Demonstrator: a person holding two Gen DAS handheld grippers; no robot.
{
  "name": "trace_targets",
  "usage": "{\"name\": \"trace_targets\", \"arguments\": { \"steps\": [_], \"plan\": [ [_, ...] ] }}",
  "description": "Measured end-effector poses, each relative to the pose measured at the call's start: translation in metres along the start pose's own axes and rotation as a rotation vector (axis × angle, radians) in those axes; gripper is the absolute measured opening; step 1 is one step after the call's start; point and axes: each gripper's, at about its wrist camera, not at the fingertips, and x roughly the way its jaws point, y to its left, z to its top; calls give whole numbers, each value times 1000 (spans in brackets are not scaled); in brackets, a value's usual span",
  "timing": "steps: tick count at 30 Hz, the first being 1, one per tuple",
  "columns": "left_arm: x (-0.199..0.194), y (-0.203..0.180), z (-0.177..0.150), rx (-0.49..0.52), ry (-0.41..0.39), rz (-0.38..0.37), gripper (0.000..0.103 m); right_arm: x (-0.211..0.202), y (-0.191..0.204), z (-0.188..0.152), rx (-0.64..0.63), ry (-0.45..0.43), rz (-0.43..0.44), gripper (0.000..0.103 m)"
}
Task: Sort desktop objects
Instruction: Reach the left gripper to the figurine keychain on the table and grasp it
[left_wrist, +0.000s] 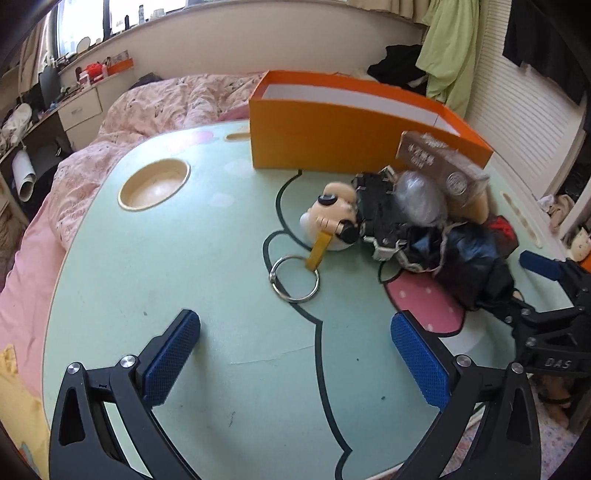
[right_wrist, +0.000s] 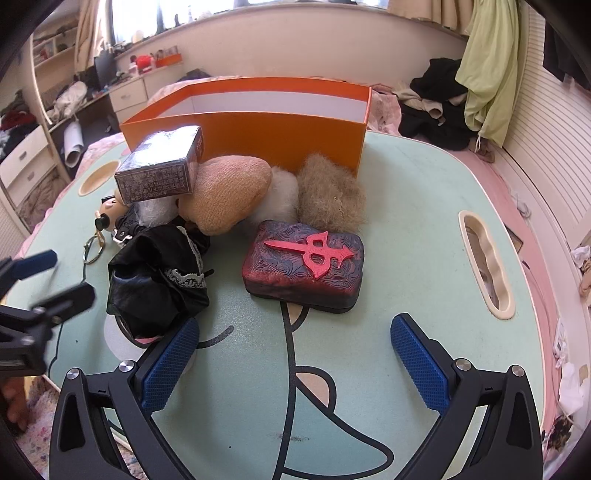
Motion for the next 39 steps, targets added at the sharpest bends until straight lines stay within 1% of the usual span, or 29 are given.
{"name": "trace_targets", "arguments": {
  "steps": [1, 3, 7, 28, 33, 36, 39],
  "plan": [
    [3, -2, -1, 16, -6, 28, 103, 0, 0, 0, 1, -2, -2, 103],
    [5, -2, -2, 17, -23, 15, 103, 0, 0, 0, 3, -2, -1, 103],
    [6, -2, -7, 51, -87, -16, 103, 0, 0, 0, 5, -3, -4, 103],
    [4, -2, -11, 54, -90, -18, 103, 0, 0, -1, 15, -7, -13, 103],
    [4, 2, -1, 32, -69, -7, 103, 1, -1, 0, 19, -6, -11, 103],
    [-8, 10, 12, -1, -121, -50, 103, 1, -1, 1, 23, -8, -14, 103],
    [-17, 14, 27, -22, -187, -46, 102, 1, -1, 1, 24, -8, -14, 103]
  ]
}}
